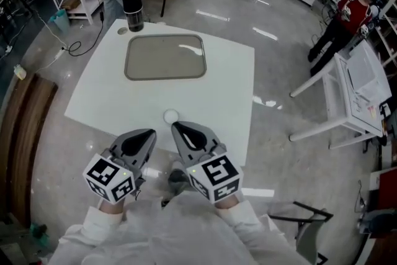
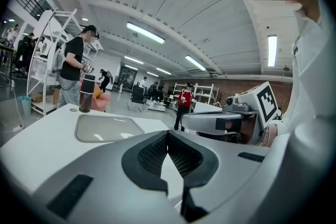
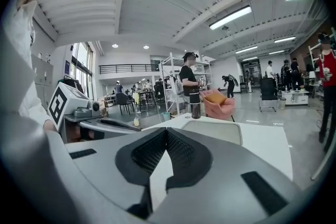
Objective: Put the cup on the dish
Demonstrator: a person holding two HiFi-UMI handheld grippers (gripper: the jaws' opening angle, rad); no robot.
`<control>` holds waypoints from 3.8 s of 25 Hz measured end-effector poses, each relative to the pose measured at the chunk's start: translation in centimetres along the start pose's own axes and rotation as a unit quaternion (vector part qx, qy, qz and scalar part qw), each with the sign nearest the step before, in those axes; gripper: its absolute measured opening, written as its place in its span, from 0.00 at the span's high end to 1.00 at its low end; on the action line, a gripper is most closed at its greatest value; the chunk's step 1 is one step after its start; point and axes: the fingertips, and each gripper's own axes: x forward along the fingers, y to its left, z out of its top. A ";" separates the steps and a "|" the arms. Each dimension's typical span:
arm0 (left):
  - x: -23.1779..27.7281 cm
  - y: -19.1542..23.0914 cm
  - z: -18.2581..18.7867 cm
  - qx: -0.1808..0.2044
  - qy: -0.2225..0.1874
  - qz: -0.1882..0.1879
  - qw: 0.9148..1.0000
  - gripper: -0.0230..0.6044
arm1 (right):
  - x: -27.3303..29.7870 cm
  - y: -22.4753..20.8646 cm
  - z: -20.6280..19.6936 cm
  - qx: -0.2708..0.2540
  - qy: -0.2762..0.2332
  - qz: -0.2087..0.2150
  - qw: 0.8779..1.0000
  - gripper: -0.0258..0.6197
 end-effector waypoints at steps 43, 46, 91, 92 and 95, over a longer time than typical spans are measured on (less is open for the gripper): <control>7.5 7.0 -3.0 -0.057 0.061 -0.026 0.996 0.95 | 6.6 -6.4 -4.4 0.035 0.053 0.033 0.997 0.94; 7.4 7.4 -3.8 -0.067 0.065 -0.022 0.995 0.95 | 6.8 -6.5 -5.3 0.041 0.068 0.031 0.996 0.94; 8.3 7.7 -13.0 -0.148 0.134 -0.040 0.979 0.95 | 10.0 -5.6 -15.5 0.041 0.152 0.030 0.987 0.60; 8.2 7.9 -13.0 -0.148 0.133 -0.037 0.979 0.95 | 10.2 -5.7 -15.5 0.034 0.152 0.030 0.987 0.59; 8.2 8.3 -13.1 -0.150 0.133 -0.031 0.979 0.95 | 10.8 -5.7 -15.6 0.032 0.153 0.031 0.987 0.58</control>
